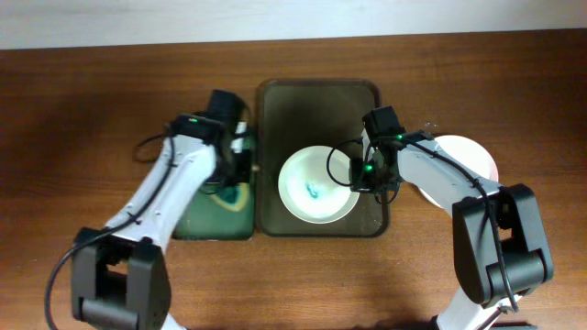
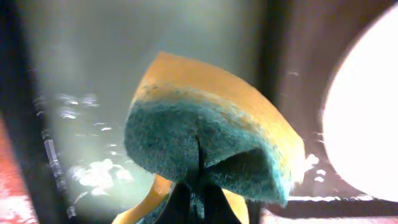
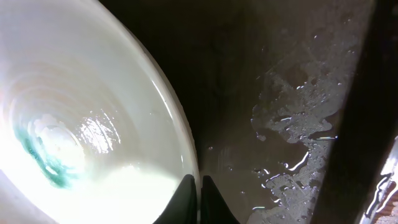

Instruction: Clean dirty plates on tray and stack at the side

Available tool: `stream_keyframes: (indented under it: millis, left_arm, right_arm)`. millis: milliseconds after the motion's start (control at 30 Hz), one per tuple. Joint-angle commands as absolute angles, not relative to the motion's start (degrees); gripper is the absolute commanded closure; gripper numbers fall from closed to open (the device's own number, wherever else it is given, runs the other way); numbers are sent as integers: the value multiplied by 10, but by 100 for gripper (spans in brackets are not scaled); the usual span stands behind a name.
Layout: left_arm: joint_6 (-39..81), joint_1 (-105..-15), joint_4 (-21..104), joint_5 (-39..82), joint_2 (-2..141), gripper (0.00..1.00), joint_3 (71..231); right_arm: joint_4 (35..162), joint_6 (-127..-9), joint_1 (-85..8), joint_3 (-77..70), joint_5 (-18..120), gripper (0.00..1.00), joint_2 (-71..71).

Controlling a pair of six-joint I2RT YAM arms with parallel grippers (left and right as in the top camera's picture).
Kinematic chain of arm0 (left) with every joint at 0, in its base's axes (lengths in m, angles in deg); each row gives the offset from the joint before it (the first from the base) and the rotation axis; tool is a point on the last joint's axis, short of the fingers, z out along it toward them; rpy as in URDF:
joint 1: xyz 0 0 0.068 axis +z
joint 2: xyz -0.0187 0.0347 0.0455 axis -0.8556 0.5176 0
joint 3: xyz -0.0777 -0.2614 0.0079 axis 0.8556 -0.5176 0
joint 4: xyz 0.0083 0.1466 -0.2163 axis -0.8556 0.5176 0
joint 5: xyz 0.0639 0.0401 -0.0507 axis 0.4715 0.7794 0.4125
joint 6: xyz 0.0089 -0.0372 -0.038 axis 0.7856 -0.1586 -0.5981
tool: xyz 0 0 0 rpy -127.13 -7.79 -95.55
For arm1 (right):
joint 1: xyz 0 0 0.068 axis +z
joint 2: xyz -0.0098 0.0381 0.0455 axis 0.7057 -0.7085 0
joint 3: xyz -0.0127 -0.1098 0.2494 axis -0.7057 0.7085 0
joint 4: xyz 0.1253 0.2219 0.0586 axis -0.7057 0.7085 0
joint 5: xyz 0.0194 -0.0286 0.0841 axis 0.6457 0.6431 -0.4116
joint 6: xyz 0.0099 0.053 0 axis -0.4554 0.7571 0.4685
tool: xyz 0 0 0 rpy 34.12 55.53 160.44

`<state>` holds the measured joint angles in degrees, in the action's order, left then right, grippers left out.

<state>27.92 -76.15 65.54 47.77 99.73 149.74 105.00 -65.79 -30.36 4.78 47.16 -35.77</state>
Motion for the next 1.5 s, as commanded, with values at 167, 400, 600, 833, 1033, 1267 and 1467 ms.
stream_keyframes:
  millis: [167, 400, 600, 833, 1033, 1267, 1467]
  left_arm:
    - [229, -963, 406, 345, 1098, 100, 1510]
    - [180, -962, 418, 365, 1210, 100, 1514]
    - [177, -920, 580, 652, 1211, 100, 1587]
    - [163, -991, 425, 214, 1240, 100, 1587]
    - [209, -996, 447, 168, 1239, 100, 1587]
    - [287, -939, 647, 220, 1225, 100, 1627]
    - [286, -772, 754, 449, 1022, 100, 1652]
  right_arm:
    - [1051, -666, -299, 51, 477, 95, -345]
    - [1059, -666, -299, 51, 477, 95, -345]
    - [1061, -666, -299, 51, 477, 95, -345]
    - [1061, -666, -299, 51, 477, 96, -345]
    - [1061, -666, -299, 51, 477, 96, -345]
    - [1064, -666, -299, 51, 477, 96, -345]
    - [1063, -666, -299, 51, 472, 96, -345]
